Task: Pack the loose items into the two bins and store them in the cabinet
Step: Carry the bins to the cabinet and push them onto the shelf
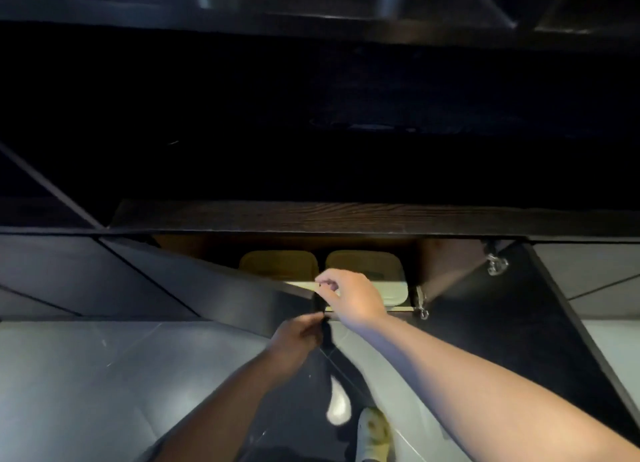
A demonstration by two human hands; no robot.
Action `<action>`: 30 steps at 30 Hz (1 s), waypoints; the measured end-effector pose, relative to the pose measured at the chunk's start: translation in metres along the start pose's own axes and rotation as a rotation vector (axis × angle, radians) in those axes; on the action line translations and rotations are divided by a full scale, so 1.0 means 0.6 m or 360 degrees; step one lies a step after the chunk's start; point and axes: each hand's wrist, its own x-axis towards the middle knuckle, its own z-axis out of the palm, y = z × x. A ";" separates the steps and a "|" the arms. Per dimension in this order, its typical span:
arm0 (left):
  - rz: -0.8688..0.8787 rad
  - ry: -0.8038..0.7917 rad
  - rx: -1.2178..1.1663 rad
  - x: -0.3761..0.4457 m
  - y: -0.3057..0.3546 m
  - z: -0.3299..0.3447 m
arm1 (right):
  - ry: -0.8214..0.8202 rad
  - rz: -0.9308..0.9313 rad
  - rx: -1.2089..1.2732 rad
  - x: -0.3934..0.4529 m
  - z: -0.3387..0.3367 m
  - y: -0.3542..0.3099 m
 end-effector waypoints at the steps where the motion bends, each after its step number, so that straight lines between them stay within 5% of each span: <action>1: 0.0020 -0.0046 0.0135 -0.007 0.000 0.014 | 0.0074 0.0052 0.0069 -0.024 -0.010 0.026; 13: 0.0325 -0.0767 0.0459 -0.044 0.030 0.248 | 0.1120 0.1226 -0.0069 -0.382 -0.137 0.318; 21: 0.0427 -0.0908 0.0655 -0.079 0.073 0.374 | 0.0735 0.1678 -0.0209 -0.464 -0.136 0.438; 30: 0.0292 -0.0681 0.0606 -0.083 0.057 0.404 | 0.0943 0.1397 -0.0423 -0.479 -0.058 0.405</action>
